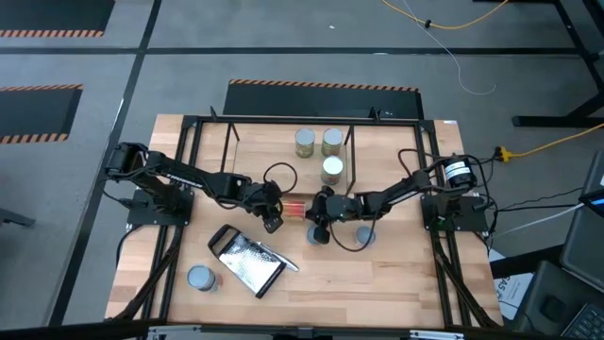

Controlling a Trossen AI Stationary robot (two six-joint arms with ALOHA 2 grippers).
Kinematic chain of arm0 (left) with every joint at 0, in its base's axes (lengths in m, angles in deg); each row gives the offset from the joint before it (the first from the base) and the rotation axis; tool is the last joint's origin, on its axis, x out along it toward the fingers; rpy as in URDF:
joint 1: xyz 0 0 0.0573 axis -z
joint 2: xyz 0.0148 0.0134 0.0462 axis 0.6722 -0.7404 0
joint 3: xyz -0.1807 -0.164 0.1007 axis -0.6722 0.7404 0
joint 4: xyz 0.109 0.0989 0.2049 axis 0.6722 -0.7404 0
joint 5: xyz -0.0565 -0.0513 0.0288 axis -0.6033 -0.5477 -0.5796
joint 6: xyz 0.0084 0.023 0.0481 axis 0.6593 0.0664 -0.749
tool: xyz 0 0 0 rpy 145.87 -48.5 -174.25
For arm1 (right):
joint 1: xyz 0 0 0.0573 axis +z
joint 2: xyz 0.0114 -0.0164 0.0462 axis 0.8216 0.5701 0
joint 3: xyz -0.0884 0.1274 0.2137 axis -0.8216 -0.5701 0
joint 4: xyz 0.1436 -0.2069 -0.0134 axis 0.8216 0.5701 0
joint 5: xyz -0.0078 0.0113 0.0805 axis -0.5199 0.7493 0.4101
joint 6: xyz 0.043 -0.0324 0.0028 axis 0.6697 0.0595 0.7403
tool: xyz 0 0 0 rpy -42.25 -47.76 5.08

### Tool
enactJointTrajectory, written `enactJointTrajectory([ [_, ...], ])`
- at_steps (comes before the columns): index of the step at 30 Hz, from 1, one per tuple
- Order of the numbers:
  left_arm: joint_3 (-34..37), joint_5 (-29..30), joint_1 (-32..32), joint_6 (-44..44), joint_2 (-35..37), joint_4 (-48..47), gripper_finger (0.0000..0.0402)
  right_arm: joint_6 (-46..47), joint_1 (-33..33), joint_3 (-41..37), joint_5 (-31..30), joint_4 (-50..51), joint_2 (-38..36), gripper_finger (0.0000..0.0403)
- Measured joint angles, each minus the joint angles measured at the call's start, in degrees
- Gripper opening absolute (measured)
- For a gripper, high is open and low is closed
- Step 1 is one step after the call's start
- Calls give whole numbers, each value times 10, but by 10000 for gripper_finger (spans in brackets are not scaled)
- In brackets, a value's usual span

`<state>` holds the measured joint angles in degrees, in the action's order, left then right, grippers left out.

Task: Pick and place cans onto a shelf
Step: Put the canned pineapple on the shelf

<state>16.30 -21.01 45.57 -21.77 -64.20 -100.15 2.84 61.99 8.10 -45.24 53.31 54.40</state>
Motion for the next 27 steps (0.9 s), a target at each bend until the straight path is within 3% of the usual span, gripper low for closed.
enactJointTrajectory([
  [12, 0, -5, 0, -1, 0, -1, 9, 0, 0, 0, -3, 2, 0, 45],
  [27, 0, -14, 3, -1, 0, 0, 2, -16, 10, 0, -1, 17, -17, 45],
])
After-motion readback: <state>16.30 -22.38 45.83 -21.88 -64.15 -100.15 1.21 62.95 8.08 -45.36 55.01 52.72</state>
